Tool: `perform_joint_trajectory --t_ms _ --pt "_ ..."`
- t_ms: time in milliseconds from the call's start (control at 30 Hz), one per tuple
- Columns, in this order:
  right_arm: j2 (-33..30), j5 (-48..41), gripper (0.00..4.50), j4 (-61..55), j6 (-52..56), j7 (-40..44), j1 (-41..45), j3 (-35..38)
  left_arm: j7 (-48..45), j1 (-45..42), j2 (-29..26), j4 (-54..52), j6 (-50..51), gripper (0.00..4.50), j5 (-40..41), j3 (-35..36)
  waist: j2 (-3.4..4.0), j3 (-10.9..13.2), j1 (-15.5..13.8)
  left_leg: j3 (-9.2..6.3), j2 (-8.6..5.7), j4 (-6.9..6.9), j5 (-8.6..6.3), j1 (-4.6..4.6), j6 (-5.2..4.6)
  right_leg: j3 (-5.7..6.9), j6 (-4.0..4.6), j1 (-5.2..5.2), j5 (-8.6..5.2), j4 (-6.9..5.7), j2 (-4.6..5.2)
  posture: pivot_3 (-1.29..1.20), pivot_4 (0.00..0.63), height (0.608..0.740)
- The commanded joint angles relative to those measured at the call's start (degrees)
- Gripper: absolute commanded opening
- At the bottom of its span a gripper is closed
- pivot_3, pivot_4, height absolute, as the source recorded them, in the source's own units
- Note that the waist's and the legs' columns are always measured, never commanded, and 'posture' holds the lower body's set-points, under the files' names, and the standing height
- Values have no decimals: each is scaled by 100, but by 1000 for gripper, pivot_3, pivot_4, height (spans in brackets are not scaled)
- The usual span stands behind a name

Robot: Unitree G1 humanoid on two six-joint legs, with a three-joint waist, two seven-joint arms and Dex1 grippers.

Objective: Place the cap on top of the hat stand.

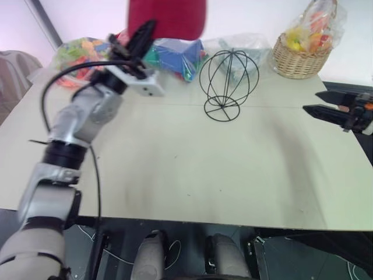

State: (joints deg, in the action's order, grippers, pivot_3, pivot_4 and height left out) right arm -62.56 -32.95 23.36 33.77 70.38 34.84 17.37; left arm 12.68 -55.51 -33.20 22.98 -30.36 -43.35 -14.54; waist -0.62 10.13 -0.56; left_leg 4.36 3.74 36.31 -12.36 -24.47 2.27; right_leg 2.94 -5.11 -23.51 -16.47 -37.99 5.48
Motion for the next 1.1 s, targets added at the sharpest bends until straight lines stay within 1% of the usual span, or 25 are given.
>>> perform_joint_trajectory --t_ms 33,233,367,567,733,900,1100 --pt "-180 -17 4500 4 -127 81 68 291 198 -329 402 366 -22 43 -139 -242 0 0 1 2 0 -1 2 2 3 -1 -1 0 0 0 0 0 150 740" --pt "-114 -62 4500 -193 -33 113 -87 361 519 -508 1190 1155 41 43 -376 -733 -1 1 -17 2 0 1 5 2 8 -4 -1 1 0 0 -1 0 150 740" --pt "-117 -62 4500 -192 -12 145 -75 349 614 -484 1415 1385 -19 43 -438 -930 -2 2 -15 2 0 2 6 1 10 -4 -2 0 -1 0 -1 0 150 740" --pt "-126 41 4500 72 -135 224 22 297 553 -475 1625 1399 -13 43 -410 -1042 -3 2 -22 1 0 3 7 1 11 -5 -2 1 -1 0 -1 0 150 740" --pt "-93 103 4500 209 -236 270 47 273 312 -237 1823 1046 177 43 -576 -1296 -3 2 -19 2 -1 5 7 1 12 -5 -2 3 -1 0 0 0 150 740" --pt "-67 120 4500 264 -272 290 45 269 107 261 1996 149 686 43 -1033 -1588 -2 2 -20 2 -1 6 7 2 12 -5 -2 3 -1 0 -1 0 150 740" --pt "-32 99 4500 219 -250 280 -31 301 72 590 2070 -38 1319 43 -1517 -1804 -1 1 -24 0 -1 13 7 2 11 -5 -2 8 -1 0 -1 0 150 740"
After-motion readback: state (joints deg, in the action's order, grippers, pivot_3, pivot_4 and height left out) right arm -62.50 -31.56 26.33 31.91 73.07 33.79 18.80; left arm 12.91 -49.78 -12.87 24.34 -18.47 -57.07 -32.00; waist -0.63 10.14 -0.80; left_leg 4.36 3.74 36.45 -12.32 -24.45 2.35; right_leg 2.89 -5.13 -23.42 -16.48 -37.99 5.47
